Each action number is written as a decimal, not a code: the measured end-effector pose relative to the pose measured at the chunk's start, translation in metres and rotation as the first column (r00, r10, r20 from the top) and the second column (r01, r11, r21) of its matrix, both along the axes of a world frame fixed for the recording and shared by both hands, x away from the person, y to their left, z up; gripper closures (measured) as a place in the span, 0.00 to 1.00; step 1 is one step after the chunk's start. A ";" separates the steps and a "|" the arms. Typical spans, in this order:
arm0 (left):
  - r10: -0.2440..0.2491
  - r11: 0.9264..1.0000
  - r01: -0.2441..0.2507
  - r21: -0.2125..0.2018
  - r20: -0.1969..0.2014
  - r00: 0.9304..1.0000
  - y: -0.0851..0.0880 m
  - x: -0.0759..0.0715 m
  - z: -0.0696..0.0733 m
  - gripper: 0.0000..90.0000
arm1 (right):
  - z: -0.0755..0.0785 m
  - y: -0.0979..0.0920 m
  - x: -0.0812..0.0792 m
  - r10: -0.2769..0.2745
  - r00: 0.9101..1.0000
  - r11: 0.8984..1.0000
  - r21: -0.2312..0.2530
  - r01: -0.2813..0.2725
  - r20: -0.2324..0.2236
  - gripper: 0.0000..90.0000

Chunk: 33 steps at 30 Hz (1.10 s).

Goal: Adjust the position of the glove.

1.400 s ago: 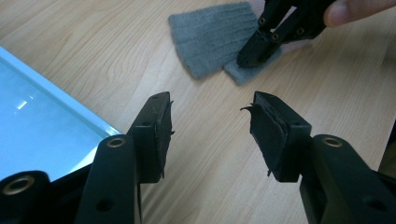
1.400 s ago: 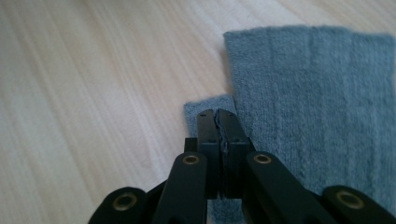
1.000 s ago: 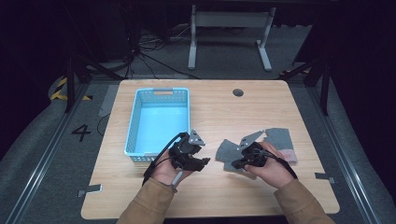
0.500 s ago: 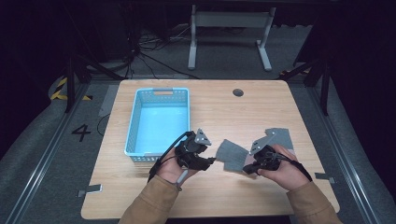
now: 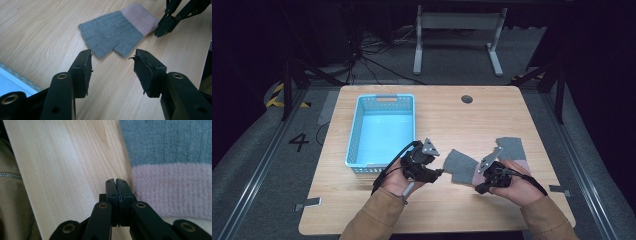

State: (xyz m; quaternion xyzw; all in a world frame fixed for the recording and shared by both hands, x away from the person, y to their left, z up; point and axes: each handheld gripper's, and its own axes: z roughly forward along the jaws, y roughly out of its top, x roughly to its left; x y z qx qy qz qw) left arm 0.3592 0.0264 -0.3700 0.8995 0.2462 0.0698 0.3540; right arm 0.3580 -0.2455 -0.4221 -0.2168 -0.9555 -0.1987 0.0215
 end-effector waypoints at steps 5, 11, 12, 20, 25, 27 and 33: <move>-0.001 1.000 0.001 -0.002 0.000 1.000 0.000 0.000 0.000 0.54 | -0.003 -0.004 0.003 -0.030 0.999 0.999 -0.012 0.030 0.013 1.00; -0.001 1.000 0.001 -0.003 0.004 1.000 0.000 -0.001 0.000 0.54 | -0.003 -0.011 0.008 -0.073 0.997 0.997 -0.010 0.073 0.040 1.00; 0.000 1.000 0.000 -0.004 0.003 1.000 0.000 -0.001 0.000 0.54 | -0.003 -0.013 0.009 -0.087 0.995 0.996 -0.005 0.087 0.051 1.00; 0.006 1.000 -0.006 -0.002 -0.002 1.000 0.002 -0.001 0.000 0.54 | -0.004 -0.022 0.017 -0.164 0.980 0.986 0.030 0.162 0.115 1.00; 0.007 1.000 -0.007 -0.004 0.000 1.000 0.002 -0.001 0.000 0.54 | -0.006 -0.028 0.021 -0.196 0.971 0.981 0.042 0.192 0.140 1.00; 0.008 1.000 -0.008 -0.004 0.001 1.000 0.002 -0.001 0.000 0.54 | -0.007 -0.029 0.023 -0.212 0.967 0.977 0.053 0.206 0.145 1.00; 0.007 1.000 -0.007 -0.006 0.003 1.000 0.002 -0.001 0.001 0.54 | 0.003 -0.031 0.021 -0.223 0.965 0.973 0.099 0.211 0.140 1.00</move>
